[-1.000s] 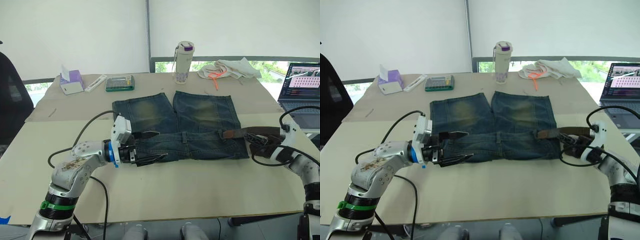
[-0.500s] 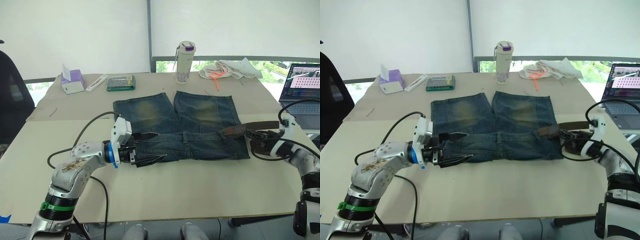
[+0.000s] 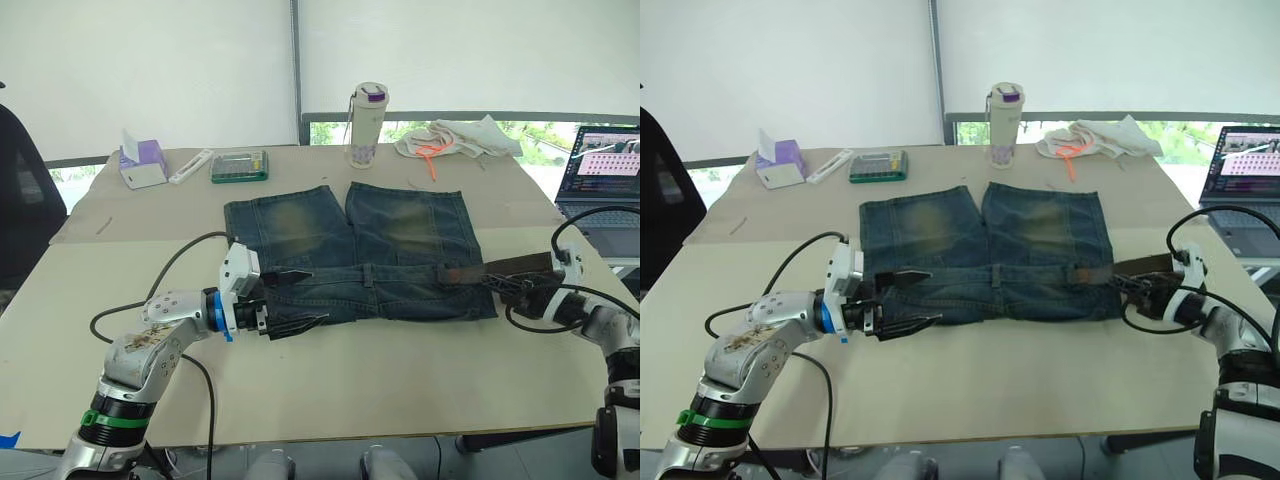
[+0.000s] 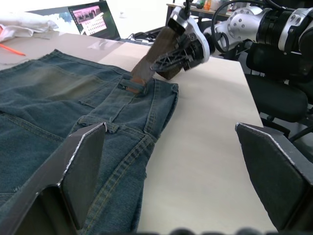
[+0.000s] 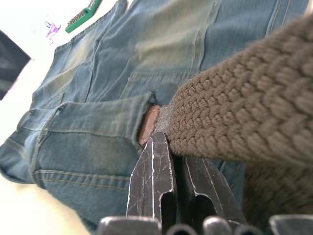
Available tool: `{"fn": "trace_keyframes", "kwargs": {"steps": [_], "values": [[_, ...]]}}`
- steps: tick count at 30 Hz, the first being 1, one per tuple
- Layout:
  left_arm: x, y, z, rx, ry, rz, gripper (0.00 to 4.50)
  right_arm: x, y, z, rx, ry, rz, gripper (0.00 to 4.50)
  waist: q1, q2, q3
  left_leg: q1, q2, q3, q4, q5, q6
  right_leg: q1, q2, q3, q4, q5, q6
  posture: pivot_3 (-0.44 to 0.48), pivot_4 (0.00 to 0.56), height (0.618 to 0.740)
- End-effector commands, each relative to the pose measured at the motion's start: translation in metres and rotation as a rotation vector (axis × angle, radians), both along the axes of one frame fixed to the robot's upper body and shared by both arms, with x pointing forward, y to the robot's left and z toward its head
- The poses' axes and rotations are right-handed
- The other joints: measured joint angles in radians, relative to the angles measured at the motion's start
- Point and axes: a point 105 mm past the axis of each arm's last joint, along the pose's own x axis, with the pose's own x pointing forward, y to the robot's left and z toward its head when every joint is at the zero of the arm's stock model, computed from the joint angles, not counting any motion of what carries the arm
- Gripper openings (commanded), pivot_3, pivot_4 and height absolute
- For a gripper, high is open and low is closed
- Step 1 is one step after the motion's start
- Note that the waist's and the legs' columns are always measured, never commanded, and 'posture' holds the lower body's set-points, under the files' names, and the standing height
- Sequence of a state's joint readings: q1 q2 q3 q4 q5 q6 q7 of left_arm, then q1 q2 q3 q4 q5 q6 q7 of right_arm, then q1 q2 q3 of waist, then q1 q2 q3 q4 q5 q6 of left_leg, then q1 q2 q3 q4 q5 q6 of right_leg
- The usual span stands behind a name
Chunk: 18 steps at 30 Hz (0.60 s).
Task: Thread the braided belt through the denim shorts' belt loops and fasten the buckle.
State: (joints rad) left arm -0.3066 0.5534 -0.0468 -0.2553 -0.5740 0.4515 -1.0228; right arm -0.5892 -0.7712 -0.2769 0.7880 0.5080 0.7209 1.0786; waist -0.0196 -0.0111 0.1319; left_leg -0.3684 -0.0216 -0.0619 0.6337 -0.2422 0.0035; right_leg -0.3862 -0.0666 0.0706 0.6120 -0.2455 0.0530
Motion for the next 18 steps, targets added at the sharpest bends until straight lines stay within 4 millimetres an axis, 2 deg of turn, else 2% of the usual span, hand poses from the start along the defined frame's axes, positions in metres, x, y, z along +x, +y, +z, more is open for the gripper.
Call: {"fn": "trace_keyframes", "kwargs": {"steps": [1, 5, 11, 15, 18], "values": [[0.002, -0.006, 0.004, -0.016, -0.036, -0.012, 4.49, 0.009, 0.015, 0.006, 0.103, 0.007, 0.015, 0.0, -0.003, 0.0, 0.0, 0.0, 0.0, 0.0, 0.0, 0.0, 0.0, 0.0, 0.0, 0.0, 0.0, 0.0, 0.0, 0.0, 0.15, 0.74], [0.011, -0.013, 0.0, -0.026, -0.026, 0.017, 4.49, 0.014, 0.031, 0.007, 0.173, 0.015, 0.046, 0.0, -0.002, 0.0, 0.0, 0.0, 0.001, 0.0, 0.0, 0.0, 0.0, 0.0, 0.002, 0.0, 0.0, 0.001, -0.001, 0.0, 0.15, 0.74], [0.04, -0.027, -0.007, -0.052, 0.028, 0.154, 4.49, 0.014, 0.039, 0.022, 0.318, -0.019, 0.075, 0.0, 0.005, 0.0, 0.0, -0.001, 0.001, 0.0, 0.001, 0.0, 0.0, 0.0, 0.001, 0.0, 0.0, 0.001, 0.0, 0.0, 0.15, 0.74], [0.059, -0.046, -0.003, -0.17, 0.123, 0.204, 4.49, 0.007, 0.042, 0.034, 0.438, -0.047, 0.117, 0.0, 0.006, 0.0, 0.0, -0.001, 0.001, -0.001, 0.002, 0.0, 0.0, 0.0, 0.001, 0.0, 0.001, 0.001, 0.0, 0.0, 0.15, 0.74], [0.06, -0.068, 0.011, -0.316, 0.248, 0.119, 4.49, 0.001, 0.044, 0.042, 0.523, -0.066, 0.149, 0.0, 0.006, 0.0, 0.0, -0.001, 0.0, -0.001, 0.002, 0.0, 0.0, 0.0, 0.001, 0.0, 0.001, 0.001, 0.0, 0.0, 0.15, 0.74]]}}
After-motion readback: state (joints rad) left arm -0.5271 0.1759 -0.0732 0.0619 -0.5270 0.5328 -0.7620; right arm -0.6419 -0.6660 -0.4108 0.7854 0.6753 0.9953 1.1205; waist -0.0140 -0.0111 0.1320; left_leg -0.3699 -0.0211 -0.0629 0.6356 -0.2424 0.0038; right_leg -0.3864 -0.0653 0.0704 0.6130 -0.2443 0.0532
